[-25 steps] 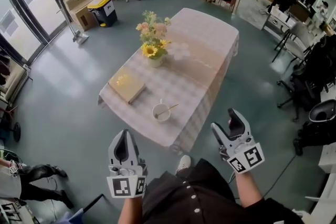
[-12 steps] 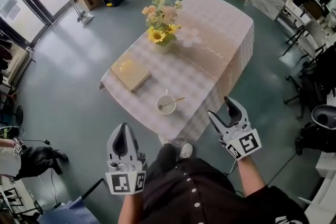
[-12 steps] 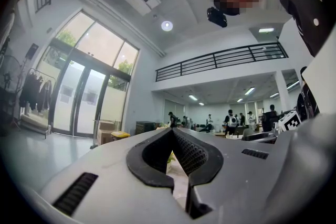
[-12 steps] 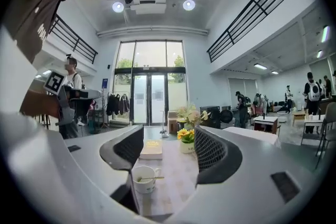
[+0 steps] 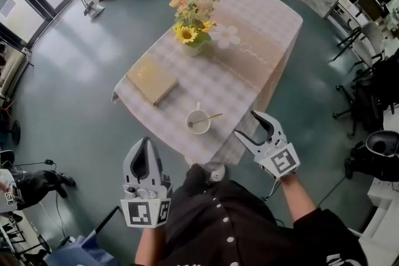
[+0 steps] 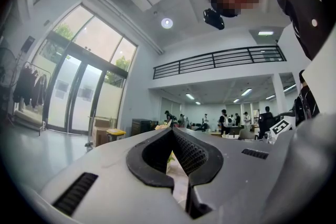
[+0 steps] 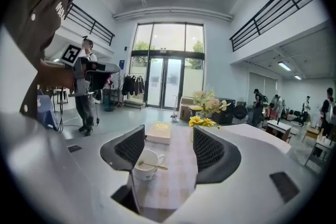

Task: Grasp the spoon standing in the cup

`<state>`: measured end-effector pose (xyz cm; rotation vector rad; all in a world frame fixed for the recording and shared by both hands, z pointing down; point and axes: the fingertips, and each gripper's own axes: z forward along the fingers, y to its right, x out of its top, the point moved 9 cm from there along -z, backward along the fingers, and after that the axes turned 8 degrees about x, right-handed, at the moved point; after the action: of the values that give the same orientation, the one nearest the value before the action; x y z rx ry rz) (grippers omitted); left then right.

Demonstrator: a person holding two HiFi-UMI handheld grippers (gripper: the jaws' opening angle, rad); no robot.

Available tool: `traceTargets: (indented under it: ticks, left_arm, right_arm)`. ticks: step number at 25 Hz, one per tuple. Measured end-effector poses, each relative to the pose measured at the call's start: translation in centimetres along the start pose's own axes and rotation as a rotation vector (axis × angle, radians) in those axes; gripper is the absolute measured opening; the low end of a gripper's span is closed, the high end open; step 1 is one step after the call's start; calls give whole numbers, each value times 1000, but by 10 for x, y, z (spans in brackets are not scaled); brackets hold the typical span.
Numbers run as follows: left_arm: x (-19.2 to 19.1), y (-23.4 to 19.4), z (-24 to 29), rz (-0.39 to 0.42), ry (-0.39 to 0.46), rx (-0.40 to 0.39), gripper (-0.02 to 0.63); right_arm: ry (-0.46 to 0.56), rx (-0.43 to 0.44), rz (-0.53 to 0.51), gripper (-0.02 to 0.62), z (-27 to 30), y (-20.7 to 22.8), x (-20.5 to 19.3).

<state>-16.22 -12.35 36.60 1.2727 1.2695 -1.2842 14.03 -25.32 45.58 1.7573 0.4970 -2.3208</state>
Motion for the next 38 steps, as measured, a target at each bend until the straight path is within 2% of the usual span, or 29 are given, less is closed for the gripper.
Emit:
traceTargets:
  ticks: [4,9,13,25,33,38]
  left_arm:
    - [-7,-7,7,-10,-19,-6,9]
    - [-14,-14,11,-25,-45,-7,9]
    - [-21,-21,14,-32,-58,2,9]
    - [-41,-38,10,-55,-108,35,9]
    - [-51,-33,14,-88,-127,15,9]
    - [-55,-34,15,-101,-136,12,9]
  right_arm:
    - [-150,73,-98,268,26,0,-10]
    - [-285,139,-247,255,55,-6,-27]
    - [-325,183,-385,251,79,-7,-46]
    - [-532,341,-718,233,122,-18,-99]
    - [-616,437,-974,185,140,-29,-128]
    - [-629,451,-1068,117,147,-29,-136]
